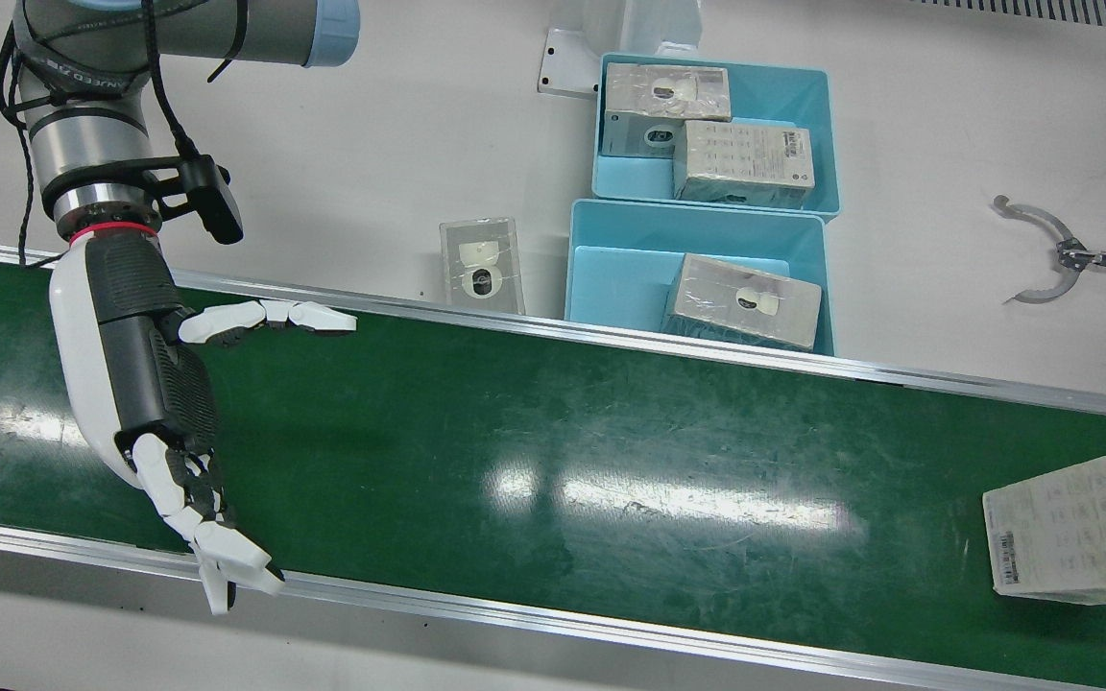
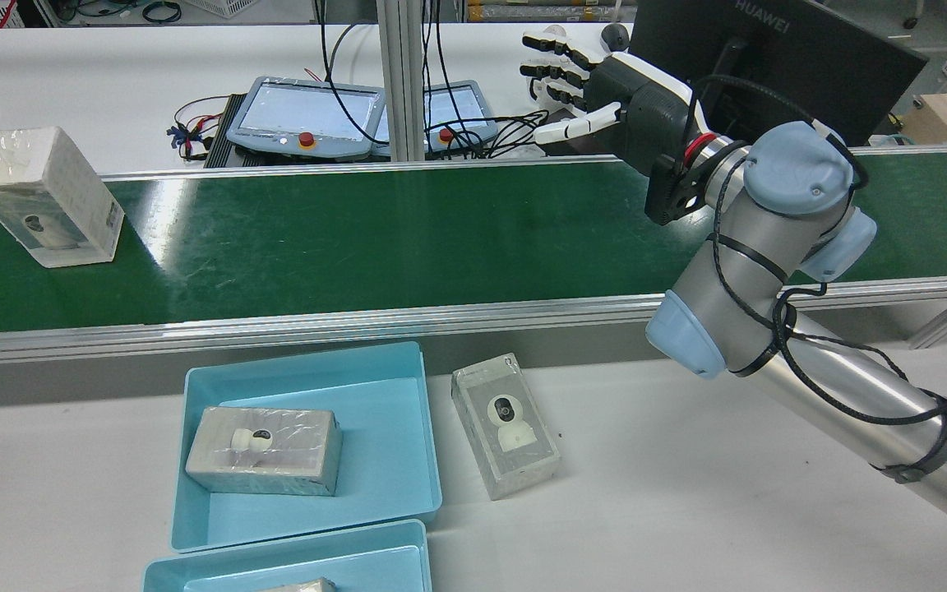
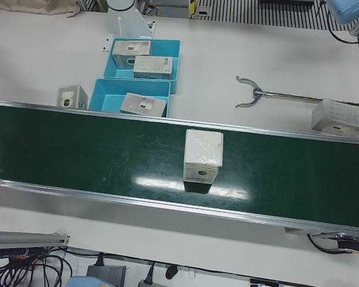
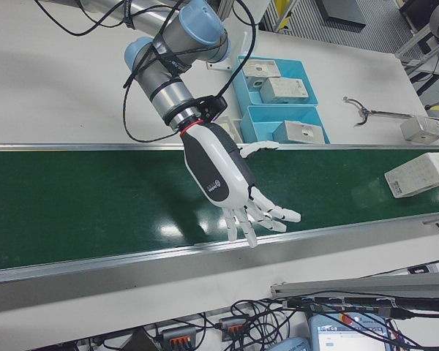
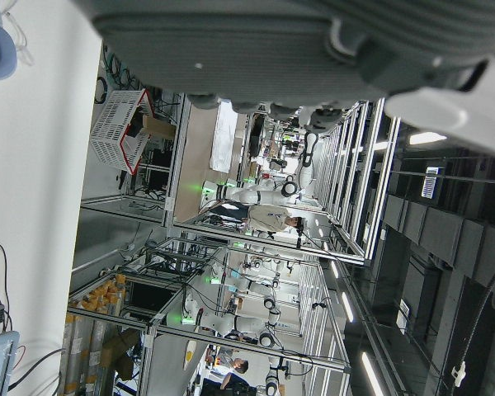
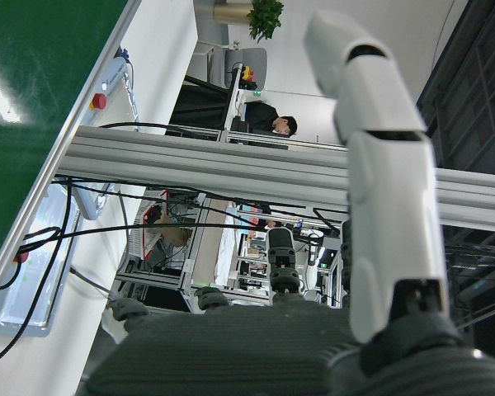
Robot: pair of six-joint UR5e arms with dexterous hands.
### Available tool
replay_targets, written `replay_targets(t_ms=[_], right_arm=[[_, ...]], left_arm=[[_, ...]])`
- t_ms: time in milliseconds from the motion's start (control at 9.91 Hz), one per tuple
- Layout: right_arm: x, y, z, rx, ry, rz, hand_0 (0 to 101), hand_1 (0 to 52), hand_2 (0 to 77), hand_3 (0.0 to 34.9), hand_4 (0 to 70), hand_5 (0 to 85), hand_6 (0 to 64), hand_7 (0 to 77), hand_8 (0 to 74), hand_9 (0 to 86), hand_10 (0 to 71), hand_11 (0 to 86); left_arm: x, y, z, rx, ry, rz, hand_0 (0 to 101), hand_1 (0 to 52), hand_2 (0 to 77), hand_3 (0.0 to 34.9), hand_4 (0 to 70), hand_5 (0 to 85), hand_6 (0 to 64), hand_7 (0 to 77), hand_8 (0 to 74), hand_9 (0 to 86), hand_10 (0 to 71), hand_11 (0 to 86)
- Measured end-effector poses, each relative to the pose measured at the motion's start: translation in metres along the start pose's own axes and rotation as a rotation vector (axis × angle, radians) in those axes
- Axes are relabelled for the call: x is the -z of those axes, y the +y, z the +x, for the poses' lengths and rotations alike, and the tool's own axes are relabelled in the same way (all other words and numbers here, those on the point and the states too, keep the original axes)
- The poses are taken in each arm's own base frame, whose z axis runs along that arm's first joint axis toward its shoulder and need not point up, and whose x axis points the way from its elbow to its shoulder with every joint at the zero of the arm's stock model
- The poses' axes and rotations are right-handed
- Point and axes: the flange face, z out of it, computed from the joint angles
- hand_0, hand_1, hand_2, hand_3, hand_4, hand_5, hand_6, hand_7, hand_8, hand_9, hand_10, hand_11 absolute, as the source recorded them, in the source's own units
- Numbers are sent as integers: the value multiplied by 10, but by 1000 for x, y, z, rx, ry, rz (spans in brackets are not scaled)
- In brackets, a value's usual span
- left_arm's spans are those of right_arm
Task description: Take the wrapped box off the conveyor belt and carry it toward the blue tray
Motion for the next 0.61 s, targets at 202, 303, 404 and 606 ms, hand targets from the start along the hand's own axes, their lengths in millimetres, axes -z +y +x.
replay_targets(t_ms=[202, 303, 404, 606], right_arm=[[2, -5, -14, 0, -20, 16, 467, 142, 158, 303, 60, 180, 0, 185, 0, 44, 5, 11], [7, -5, -32, 4, -45, 12, 465, 115, 136, 303, 60, 180, 0, 185, 0, 44, 5, 11], [14, -5, -52, 10, -71, 6, 460, 115, 131, 302, 71, 191, 0, 196, 0, 44, 5, 11], [33, -7, -78, 22, -108, 0, 450, 115, 125, 302, 54, 175, 0, 196, 0, 44, 5, 11]], left_arm=[[0, 0, 0, 0, 0, 0, 0, 0, 11, 0, 0, 5, 0, 5, 5, 0, 5, 0], [0, 0, 0, 0, 0, 0, 0, 0, 5, 0, 0, 5, 0, 5, 5, 0, 5, 0], [0, 0, 0, 0, 0, 0, 0, 0, 5, 0, 0, 5, 0, 5, 5, 0, 5, 0], [0, 0, 0, 0, 0, 0, 0, 0, 5, 0, 0, 5, 0, 5, 0, 0, 0, 0]])
